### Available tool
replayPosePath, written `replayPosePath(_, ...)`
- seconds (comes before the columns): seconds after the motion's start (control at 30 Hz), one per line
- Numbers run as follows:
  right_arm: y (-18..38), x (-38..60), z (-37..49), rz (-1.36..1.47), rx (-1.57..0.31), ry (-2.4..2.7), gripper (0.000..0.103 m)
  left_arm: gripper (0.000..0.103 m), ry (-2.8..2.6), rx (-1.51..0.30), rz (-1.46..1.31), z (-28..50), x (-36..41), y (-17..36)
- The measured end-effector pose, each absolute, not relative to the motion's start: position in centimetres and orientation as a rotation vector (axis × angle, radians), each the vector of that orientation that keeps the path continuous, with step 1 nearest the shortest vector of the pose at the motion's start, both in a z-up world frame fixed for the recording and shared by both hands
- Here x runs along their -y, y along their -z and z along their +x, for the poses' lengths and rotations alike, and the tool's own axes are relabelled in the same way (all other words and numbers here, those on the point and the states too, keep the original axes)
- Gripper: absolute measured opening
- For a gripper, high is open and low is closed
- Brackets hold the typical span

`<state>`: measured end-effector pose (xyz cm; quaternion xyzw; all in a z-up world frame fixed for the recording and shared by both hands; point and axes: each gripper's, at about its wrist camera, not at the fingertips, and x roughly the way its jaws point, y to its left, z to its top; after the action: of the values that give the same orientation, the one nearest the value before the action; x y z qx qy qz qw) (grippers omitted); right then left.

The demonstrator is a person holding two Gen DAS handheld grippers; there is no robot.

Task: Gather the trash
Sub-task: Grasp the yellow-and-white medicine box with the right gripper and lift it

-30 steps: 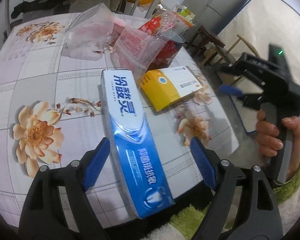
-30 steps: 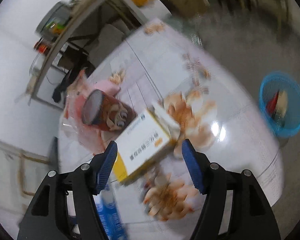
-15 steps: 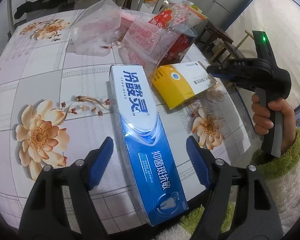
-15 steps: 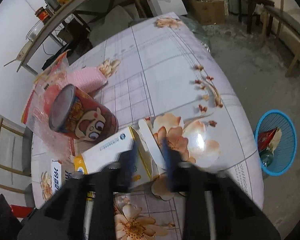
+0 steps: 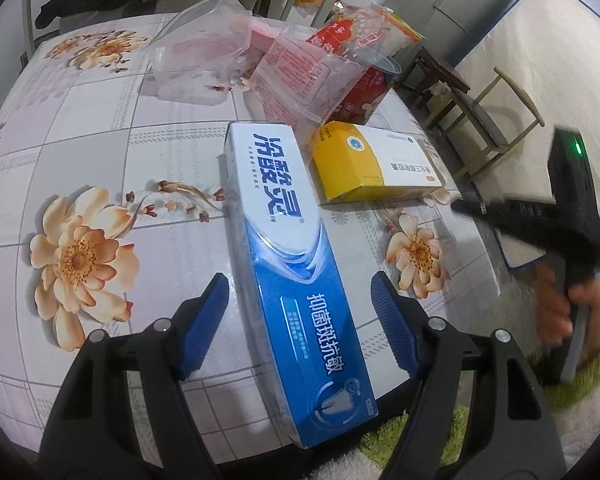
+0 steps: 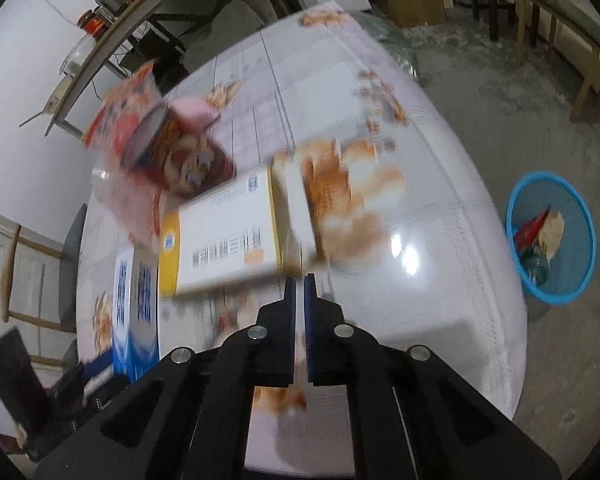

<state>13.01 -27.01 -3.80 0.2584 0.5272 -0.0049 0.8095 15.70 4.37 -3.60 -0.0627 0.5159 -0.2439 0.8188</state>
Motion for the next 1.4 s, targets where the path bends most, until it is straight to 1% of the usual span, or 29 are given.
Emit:
replayPosePath(0.17, 3.1, 27.7, 11.2, 0.547, -1.094, 0.036, 0.005, 0.069, 0.529, -1.101, -0.137, 15.5, -4.6, 3.7)
replayPosePath(0.23, 2.1, 27.9, 12.1, 0.512, -1.058, 0.046, 0.008, 0.069, 0.530, -1.099, -0.133, 15.4, -4.7, 3.7)
replayPosePath(0.3, 1.5, 27.9, 13.6, 0.472, -1.034, 0.053, 0.027, 0.069, 0.526, -1.097, -0.135, 15.2, -4.7, 3.6)
replayPosePath(0.33, 1.4, 27.7, 14.7, 0.448, -1.024, 0.050, 0.043, 0.069, 0.525, -1.095, -0.144, 15.1, -4.9, 3.6)
replayPosePath(0.37, 1.5, 27.8, 15.3, 0.435, -1.021, 0.051, 0.046, 0.069, 0.522, -1.094, -0.155, 15.0, -5.0, 3.5)
replayPosePath(0.5, 3.2, 27.9, 19.5, 0.414, -1.054, 0.026, 0.046, 0.069, 0.512, -1.095, -0.178, 14.6, -5.3, 3.4)
replayPosePath(0.53, 3.8, 28.1, 20.1, 0.432, -1.069, 0.028, 0.044, 0.069, 0.510, -1.095, -0.181, 14.5, -5.4, 3.4)
replayPosePath(0.57, 4.2, 28.6, 20.5, 0.489, -1.060, -0.005, 0.033, 0.069, 0.508, -1.093, -0.181, 14.5, -5.4, 3.4)
replayPosePath(0.6, 4.3, 28.9, 20.5, 0.529, -1.056, -0.032, 0.025, 0.069, 0.507, -1.091, -0.180, 14.4, -5.5, 3.3)
replayPosePath(0.63, 4.2, 29.2, 20.3, 0.570, -1.051, -0.048, 0.012, 0.069, 0.506, -1.090, -0.180, 14.3, -5.5, 3.2)
replayPosePath(0.67, 4.0, 29.4, 20.0, 0.571, -1.043, -0.028, 0.009, 0.069, 0.506, -1.089, -0.179, 14.3, -5.5, 3.2)
replayPosePath(0.7, 3.8, 29.4, 19.5, 0.558, -1.038, -0.011, 0.004, 0.069, 0.508, -1.089, -0.179, 14.4, -5.5, 3.3)
replayPosePath(1.0, 4.0, 28.5, 12.8, 0.675, -1.054, -0.026, 0.003, 0.069, 0.521, -1.105, -0.179, 15.0, -5.3, 3.8)
replayPosePath(1.17, 2.9, 27.9, 12.1, 0.602, -1.049, -0.036, 0.003, 0.069, 0.525, -1.116, -0.178, 15.2, -5.4, 4.2)
replayPosePath(1.2, 2.5, 28.1, 12.8, 0.593, -1.040, -0.020, 0.006, 0.069, 0.526, -1.115, -0.176, 15.2, -5.4, 4.2)
replayPosePath(1.23, 2.3, 28.2, 13.5, 0.593, -1.035, -0.023, 0.012, 0.069, 0.525, -1.114, -0.173, 15.2, -5.4, 4.2)
replayPosePath(1.27, 2.2, 28.2, 14.4, 0.596, -1.025, -0.031, 0.026, 0.069, 0.523, -1.112, -0.175, 15.2, -5.4, 4.1)
replayPosePath(1.3, 2.2, 28.4, 15.0, 0.592, -1.017, -0.029, 0.034, 0.069, 0.521, -1.111, -0.180, 15.2, -5.5, 4.1)
replayPosePath(1.33, 2.4, 28.4, 16.0, 0.582, -1.013, -0.025, 0.046, 0.069, 0.520, -1.111, -0.184, 15.2, -5.5, 4.1)
replayPosePath(1.4, 3.1, 28.4, 17.6, 0.577, -1.016, -0.026, 0.047, 0.069, 0.513, -1.109, -0.192, 15.1, -5.7, 4.1)
